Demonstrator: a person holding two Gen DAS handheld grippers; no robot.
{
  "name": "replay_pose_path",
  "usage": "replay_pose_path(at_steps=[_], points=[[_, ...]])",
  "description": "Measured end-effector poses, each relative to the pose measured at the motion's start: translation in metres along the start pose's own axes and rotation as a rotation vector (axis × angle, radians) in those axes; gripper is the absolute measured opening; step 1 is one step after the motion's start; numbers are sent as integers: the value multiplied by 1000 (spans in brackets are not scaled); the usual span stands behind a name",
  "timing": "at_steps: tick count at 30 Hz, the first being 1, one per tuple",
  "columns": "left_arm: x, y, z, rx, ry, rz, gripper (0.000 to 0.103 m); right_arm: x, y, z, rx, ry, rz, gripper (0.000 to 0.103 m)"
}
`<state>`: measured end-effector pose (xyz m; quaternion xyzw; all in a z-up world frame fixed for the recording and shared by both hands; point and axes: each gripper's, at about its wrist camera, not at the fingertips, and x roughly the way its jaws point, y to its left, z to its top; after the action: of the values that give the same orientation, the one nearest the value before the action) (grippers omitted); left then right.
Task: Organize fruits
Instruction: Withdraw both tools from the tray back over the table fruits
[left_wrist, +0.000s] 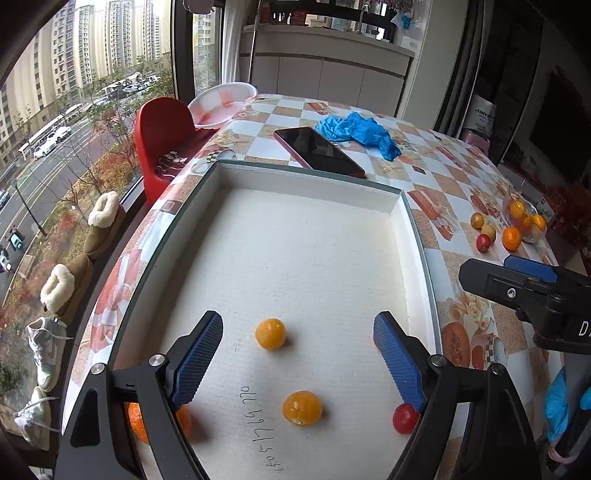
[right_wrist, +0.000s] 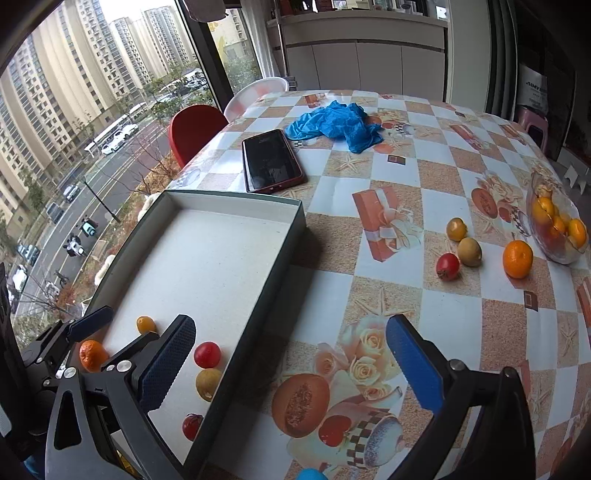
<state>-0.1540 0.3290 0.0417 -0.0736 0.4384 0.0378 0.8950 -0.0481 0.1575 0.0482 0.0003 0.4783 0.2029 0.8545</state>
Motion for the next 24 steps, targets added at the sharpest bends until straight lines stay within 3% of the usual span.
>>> replay_pose_path(at_steps=[16, 24], points=[[-2, -77, 6, 143, 23, -13, 85, -8, -91, -21, 182, 15, -10, 103], [4, -119, 8, 213, 47, -22, 85, -15, -137, -32, 253, 10, -57, 103]])
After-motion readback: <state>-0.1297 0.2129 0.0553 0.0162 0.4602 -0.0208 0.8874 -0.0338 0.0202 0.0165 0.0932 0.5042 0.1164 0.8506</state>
